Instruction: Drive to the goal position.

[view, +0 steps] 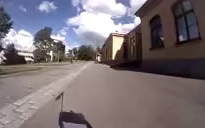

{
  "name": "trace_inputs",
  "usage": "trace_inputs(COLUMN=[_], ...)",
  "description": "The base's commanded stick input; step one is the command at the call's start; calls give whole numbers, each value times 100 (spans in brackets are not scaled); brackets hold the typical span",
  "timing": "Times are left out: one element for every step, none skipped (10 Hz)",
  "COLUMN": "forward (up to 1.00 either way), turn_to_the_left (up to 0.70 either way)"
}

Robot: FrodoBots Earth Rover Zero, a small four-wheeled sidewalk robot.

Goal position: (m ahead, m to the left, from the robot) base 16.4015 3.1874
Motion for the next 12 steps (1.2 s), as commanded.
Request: trace_inputs(forward=[85,85,85,85,85,85,85,85,85,85,85,85], turn_to_the_left=[-14,0,0,0,0,0,0,0,0,0,0,0])
